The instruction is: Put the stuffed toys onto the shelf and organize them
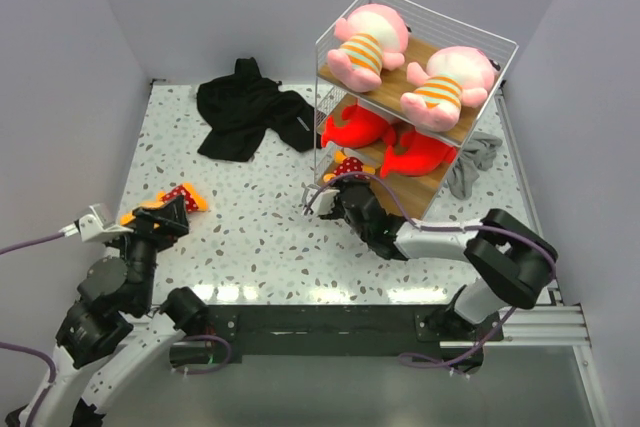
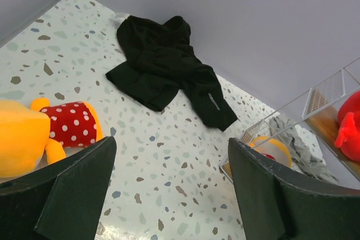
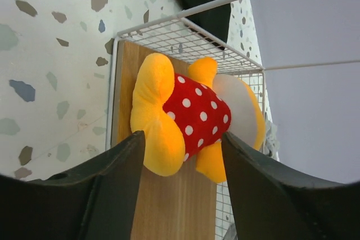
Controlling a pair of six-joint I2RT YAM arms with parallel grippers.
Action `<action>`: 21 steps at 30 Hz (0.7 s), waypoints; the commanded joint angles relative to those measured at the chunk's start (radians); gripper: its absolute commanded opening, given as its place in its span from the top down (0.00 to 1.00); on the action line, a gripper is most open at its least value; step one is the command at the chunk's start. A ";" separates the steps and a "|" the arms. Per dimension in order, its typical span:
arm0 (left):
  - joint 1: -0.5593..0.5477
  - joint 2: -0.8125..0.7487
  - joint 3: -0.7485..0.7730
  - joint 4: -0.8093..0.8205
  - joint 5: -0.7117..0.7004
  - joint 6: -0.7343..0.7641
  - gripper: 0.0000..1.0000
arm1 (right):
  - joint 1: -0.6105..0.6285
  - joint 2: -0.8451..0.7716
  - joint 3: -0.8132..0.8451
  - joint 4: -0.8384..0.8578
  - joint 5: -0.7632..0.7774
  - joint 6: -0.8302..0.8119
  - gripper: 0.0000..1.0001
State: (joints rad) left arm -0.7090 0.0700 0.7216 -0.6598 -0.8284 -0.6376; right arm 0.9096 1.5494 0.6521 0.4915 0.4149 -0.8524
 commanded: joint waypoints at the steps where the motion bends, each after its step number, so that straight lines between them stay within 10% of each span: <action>1: -0.001 0.149 0.004 -0.020 -0.041 -0.077 0.14 | 0.037 -0.112 0.058 -0.149 -0.091 0.114 0.38; 21: 0.063 0.651 0.013 -0.052 -0.196 -0.824 0.20 | 0.422 -0.388 0.119 -0.314 -0.105 0.570 0.37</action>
State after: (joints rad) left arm -0.6945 0.7330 0.7082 -0.7551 -0.8894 -1.2652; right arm 1.3167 1.2030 0.7361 0.1719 0.3141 -0.3531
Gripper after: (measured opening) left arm 0.801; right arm 0.633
